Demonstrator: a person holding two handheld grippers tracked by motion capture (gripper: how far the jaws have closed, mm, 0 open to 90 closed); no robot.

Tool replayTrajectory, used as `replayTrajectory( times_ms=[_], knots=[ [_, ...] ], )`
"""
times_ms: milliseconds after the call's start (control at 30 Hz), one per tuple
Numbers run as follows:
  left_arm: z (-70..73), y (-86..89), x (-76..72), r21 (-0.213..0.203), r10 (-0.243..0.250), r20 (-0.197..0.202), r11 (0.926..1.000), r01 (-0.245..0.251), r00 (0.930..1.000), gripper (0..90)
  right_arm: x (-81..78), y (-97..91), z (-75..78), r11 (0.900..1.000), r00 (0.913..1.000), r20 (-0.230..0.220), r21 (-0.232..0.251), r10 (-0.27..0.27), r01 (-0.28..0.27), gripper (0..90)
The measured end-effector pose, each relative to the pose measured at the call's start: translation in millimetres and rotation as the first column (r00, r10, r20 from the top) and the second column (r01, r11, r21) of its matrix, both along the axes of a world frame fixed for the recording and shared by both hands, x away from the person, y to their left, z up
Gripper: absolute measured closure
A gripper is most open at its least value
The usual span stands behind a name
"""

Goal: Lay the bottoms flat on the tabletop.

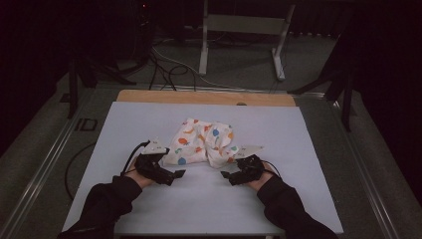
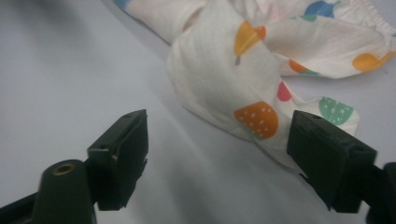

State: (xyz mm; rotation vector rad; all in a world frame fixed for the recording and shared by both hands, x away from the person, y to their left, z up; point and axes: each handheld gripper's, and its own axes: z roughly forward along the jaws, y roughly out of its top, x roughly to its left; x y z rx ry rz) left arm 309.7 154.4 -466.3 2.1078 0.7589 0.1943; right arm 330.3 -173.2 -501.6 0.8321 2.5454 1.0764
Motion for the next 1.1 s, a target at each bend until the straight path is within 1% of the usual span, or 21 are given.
replayTrajectory(
  times_ms=[67, 100, 133, 167, 233, 267, 300, 333, 400, 433, 467, 533, 567, 633, 733, 833, 867, 933, 967, 1033, 1100],
  knots=[
    [-4.4, 1.7, -6.4, 0.004, -0.001, 0.004, 1.0, 0.001, 1.0, 1.1, 3.7, 1.6, -4.0, 0.9995, 0.9996, 0.021, -0.024, -0.017, 0.018, 35.4],
    [-6.3, 2.6, -8.9, 0.005, 0.0, 0.005, 1.0, 0.0, 1.0, 1.1, 8.5, 2.4, -6.5, 0.9984, 0.9991, -0.014, -0.04, -0.041, 0.04, 50.6],
    [-7.6, 3.3, -10.6, 0.006, 0.001, 0.005, 1.0, -0.001, 1.0, 1.1, 9.1, 2.4, -7.4, 0.9969, 0.9987, 0.005, -0.059, -0.052, 0.052, 58.0],
    [-9.4, 4.6, -12.5, -0.001, -0.002, 0.003, 1.0, 0.002, 1.0, 1.1, 9.1, 2.4, -7.4, 0.9969, 0.9987, 0.005, -0.059, -0.052, 0.052, 58.0],
    [-11.2, 7.0, -13.8, -0.004, 0.004, -0.001, 1.0, -0.004, 1.0, 1.1, 8.4, 0.8, -8.1, 0.9905, 0.996, 0.071, -0.122, -0.055, 0.063, 76.3],
    [-11.6, 8.5, -13.7, -0.011, 0.008, -0.001, 0.9999, -0.008, 1.0, 1.1, 9.2, -1.3, -7.2, 0.9897, 0.9953, 0.069, -0.121, -0.068, 0.076, 82.8],
    [-11.7, 9.8, -13.5, -0.016, 0.015, -0.005, 0.9998, -0.015, 0.9999, 1.2, 10.6, -5.1, -5.3, 0.9921, 0.9957, 0.052, -0.096, -0.076, 0.081, 87.5],
    [-11.5, 10.8, -13.6, -0.017, 0.02, -0.001, 0.9997, -0.02, 0.9998, 1.2, 11.5, -8.5, -2.5, 0.9935, 0.9955, 0.041, -0.071, -0.086, 0.088, 88.1],
    [-10.9, 12.0, -13.6, -0.023, 0.022, 0.002, 0.9995, -0.022, 0.9998, 1.3, 11.9, -14.0, 5.4, 0.9932, 0.9941, 0.043, -0.057, -0.099, 0.102, 89.3],
    [-10.6, 12.3, -13.6, -0.022, 0.024, 0.004, 0.9995, -0.024, 0.9997, 1.3, 12.7, -18.1, 10.1, 0.9931, 0.9929, 0.045, -0.036, -0.11, 0.112, 89.3],
    [-10.5, 12.4, -13.6, -0.02, 0.025, 0.007, 0.9995, -0.025, 0.9997, 1.3, 13.2, -21.9, 15.4, 0.9926, 0.9922, 0.03, -0.007, -0.121, 0.121, 89.3],
    [-10.3, 12.6, -13.5, -0.019, 0.025, 0.009, 0.9995, -0.025, 0.9997, 1.3, 13.2, -29.3, 25.7, 0.9911, 0.9897, 0.055, 0.022, -0.132, 0.131, 89.4],
    [-10.4, 12.8, -13.3, -0.016, 0.025, 0.009, 0.9996, -0.025, 0.9996, 1.3, 12.2, -32.1, 31.2, 0.9901, 0.989, 0.055, 0.034, -0.138, 0.136, 89.3],
    [-10.7, 13.5, -12.9, -0.011, 0.027, 0.01, 0.9996, -0.027, 0.9996, 1.3, 9.8, -38.2, 41.5, 0.9878, 0.9853, 0.08, 0.048, -0.151, 0.148, 89.3],
    [-11.4, 14.5, -12.5, -0.007, 0.03, 0.011, 0.9995, -0.03, 0.9995, 1.3, 8.0, -47.7, 51.6, 0.9846, 0.9805, 0.098, 0.057, -0.17, 0.165, 89.2],
    [-11.5, 15.9, -12.2, -0.007, 0.033, 0.012, 0.9994, -0.033, 0.9994, 1.3, 9.8, -59.2, 52.2, 0.9799, 0.9782, 0.075, 0.063, -0.194, 0.189, 88.9],
    [-11.3, 16.3, -12.4, -0.005, 0.032, 0.014, 0.9995, -0.032, 0.9994, 1.3, 10.4, -62.8, 50.1, 0.9805, 0.9797, 0.065, 0.065, -0.19, 0.186, 88.8],
    [-11.2, 17.2, -12.6, -0.01, 0.033, 0.012, 0.9994, -0.033, 0.9994, 1.3, 8.9, -68.1, 40.5, 0.9801, 0.9808, 0.03, 0.054, -0.193, 0.191, 88.6],
    [-11.2, 17.6, -12.5, -0.011, 0.033, 0.011, 0.9994, -0.033, 0.9994, 1.3, 8.9, -68.1, 40.5, 0.9801, 0.9808, 0.03, 0.054, -0.193, 0.191, 88.6],
    [-11.0, 18.0, -13.6, -0.012, 0.034, 0.011, 0.9994, -0.034, 0.9994, 1.3, 6.6, -70.4, 33.0, 0.9781, 0.9791, 0.012, 0.051, -0.203, 0.202, 88.6],
    [-10.8, 17.9, -15.8, -0.015, 0.03, 0.011, 0.9994, -0.03, 0.9995, 1.3, 4.5, -73.3, 26.7, 0.9779, 0.9799, -0.019, 0.064, -0.198, 0.199, 88.0]
  ],
)
